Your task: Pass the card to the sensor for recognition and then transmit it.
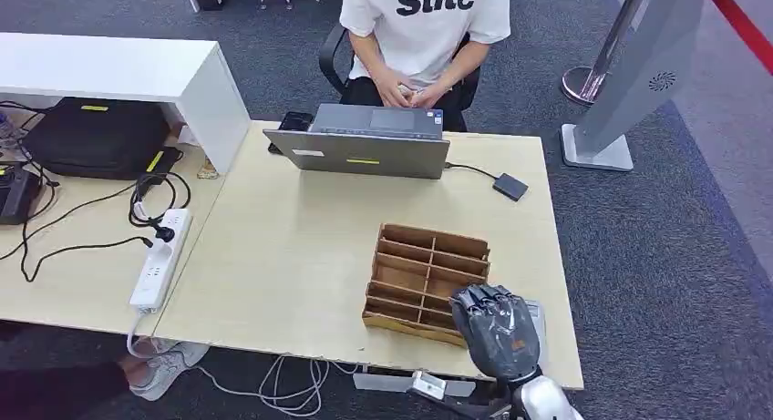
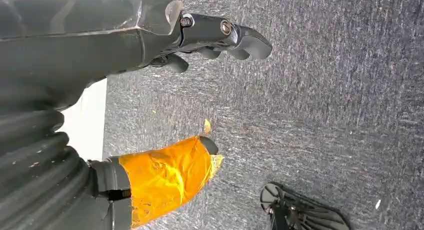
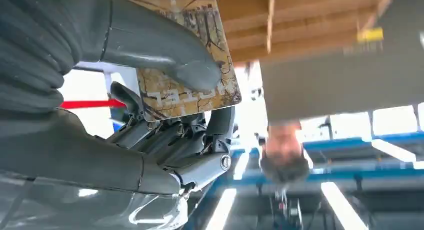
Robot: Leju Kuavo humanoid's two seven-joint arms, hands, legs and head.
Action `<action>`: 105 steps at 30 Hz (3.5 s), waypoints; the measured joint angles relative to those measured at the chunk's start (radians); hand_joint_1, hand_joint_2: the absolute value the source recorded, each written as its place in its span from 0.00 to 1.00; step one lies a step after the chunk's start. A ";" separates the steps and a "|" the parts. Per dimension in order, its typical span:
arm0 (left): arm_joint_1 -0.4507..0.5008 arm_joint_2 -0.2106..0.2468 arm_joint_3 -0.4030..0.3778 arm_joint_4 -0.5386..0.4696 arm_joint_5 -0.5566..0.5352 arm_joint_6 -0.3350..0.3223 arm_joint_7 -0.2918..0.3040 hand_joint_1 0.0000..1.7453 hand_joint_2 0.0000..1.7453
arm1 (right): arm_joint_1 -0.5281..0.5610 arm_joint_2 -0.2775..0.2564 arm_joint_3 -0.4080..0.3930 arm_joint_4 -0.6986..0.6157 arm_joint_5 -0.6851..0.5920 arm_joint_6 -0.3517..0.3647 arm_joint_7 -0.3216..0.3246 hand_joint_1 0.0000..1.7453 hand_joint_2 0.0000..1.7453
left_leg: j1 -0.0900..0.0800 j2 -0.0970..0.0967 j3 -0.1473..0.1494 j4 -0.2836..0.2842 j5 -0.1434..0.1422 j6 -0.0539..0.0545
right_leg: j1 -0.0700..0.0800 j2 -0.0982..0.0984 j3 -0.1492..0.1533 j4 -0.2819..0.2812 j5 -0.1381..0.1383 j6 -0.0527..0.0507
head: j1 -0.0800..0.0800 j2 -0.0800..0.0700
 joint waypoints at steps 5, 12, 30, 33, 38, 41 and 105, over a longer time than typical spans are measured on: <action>0.000 0.000 0.000 0.000 -0.003 -0.002 0.000 0.00 1.00 | -0.033 -0.001 0.009 -0.061 -0.236 0.005 -0.056 1.00 1.00 | 0.000 0.001 0.000 0.000 0.000 0.000 | 0.000 0.000 0.000 0.000 0.000 0.000 | 0.000 0.000; -0.008 0.001 -0.001 0.000 -0.038 -0.020 -0.011 0.00 1.00 | -0.251 0.000 0.080 -0.082 -0.595 0.224 -0.044 1.00 1.00 | 0.000 0.001 -0.001 0.000 0.003 -0.001 | 0.000 0.001 -0.001 0.001 0.003 -0.001 | 0.000 0.000; -0.058 0.005 -0.077 0.002 -0.124 -0.063 0.012 0.00 1.00 | -0.903 0.188 0.095 0.604 -0.669 0.432 0.159 1.00 1.00 | 0.000 -0.001 -0.002 0.000 0.009 -0.002 | 0.000 0.000 -0.002 0.002 0.007 -0.002 | 0.000 0.000; -0.062 0.003 -0.085 0.002 -0.127 -0.066 0.014 0.00 1.00 | -0.925 0.207 0.096 0.666 -0.674 0.428 0.150 0.00 1.00 | 0.000 -0.001 -0.002 0.000 0.009 -0.002 | 0.000 0.000 -0.002 0.001 0.007 -0.002 | 0.000 0.000; -0.066 -0.001 -0.092 0.002 -0.126 -0.068 0.015 0.00 1.00 | -0.929 0.235 0.081 0.709 -0.766 0.439 0.087 0.00 0.00 | 0.000 0.000 -0.002 0.000 0.009 -0.002 | 0.000 0.000 -0.002 0.001 0.007 -0.002 | 0.000 0.000; -0.066 -0.001 -0.092 0.002 -0.124 -0.069 0.015 0.00 1.00 | -0.928 0.243 0.054 0.720 -0.832 0.472 0.048 0.00 0.00 | 0.000 0.000 -0.002 0.000 0.009 -0.002 | 0.000 0.000 -0.002 0.002 0.007 -0.002 | 0.000 0.000; -0.013 0.012 -0.003 0.006 -0.076 -0.074 0.020 1.00 1.00 | 0.079 0.028 -0.614 1.117 -1.273 0.762 -0.031 1.00 1.00 | -0.001 -0.002 0.002 0.000 -0.001 0.003 | 0.000 -0.002 0.004 -0.004 -0.001 0.004 | 0.000 0.000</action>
